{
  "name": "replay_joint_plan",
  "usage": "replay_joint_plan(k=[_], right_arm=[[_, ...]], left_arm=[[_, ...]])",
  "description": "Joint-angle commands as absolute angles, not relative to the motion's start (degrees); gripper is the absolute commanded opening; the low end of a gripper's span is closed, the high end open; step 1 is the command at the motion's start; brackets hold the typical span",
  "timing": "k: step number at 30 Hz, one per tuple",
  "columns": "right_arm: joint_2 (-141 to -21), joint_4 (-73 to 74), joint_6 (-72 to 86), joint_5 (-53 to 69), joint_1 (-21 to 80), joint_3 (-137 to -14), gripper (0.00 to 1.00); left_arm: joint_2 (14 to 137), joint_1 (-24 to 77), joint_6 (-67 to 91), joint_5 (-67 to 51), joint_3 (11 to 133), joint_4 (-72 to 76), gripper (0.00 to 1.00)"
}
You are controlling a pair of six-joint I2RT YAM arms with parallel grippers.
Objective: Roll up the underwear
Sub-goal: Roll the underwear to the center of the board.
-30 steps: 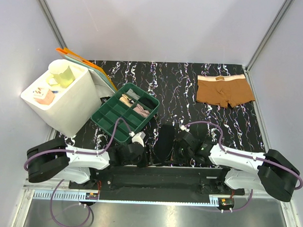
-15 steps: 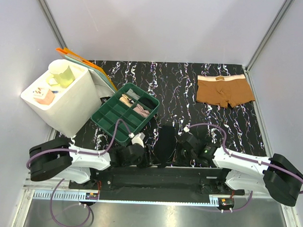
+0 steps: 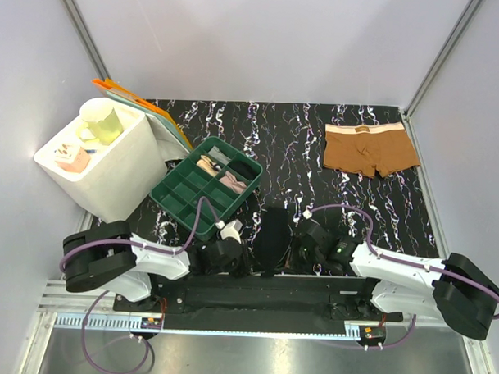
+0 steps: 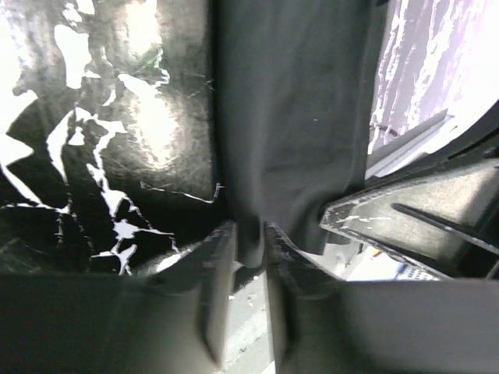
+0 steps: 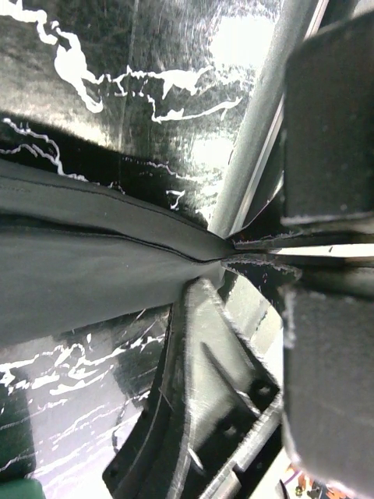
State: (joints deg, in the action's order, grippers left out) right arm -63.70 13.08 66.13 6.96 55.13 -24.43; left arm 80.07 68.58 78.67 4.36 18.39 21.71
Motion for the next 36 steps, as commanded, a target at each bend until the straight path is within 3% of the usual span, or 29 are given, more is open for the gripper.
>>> replay_joint_plan(k=[1,4,5,9,12,19,28,36], right_arm=[[-62.8,12.3,66.8,5.9,55.7,-23.6,0.0],[-62.5,13.5,66.3,5.6,55.7,-23.6,0.11],[-62.4,14.8,65.6,5.4,55.7,-23.8,0.26],[-61.8,18.8,58.4,4.3,55.7,-27.2,0.59],[-61.8,22.0,49.7,1.7,56.7,-31.8,0.66],[-65.6,20.8,36.0,-8.4,65.6,-38.9,0.67],[-76.3,16.5,29.7,-23.2,80.6,-42.4,0.68],[-83.4,16.0,27.3,-30.7,85.0,-45.4,0.69]], left_arm=[[81.9,68.9,78.1,5.6,19.2,21.4,0.1],[81.7,68.9,77.4,5.6,19.6,20.9,0.0],[81.0,68.9,77.3,5.5,19.8,20.1,0.0],[78.2,68.6,76.1,5.8,20.0,17.4,0.0],[76.1,67.6,74.7,4.5,20.6,15.9,0.0],[75.7,63.0,71.4,-2.8,21.4,15.6,0.0],[75.4,59.0,69.5,-9.9,22.0,15.0,0.0],[74.6,57.6,68.0,-12.1,22.6,13.1,0.0]])
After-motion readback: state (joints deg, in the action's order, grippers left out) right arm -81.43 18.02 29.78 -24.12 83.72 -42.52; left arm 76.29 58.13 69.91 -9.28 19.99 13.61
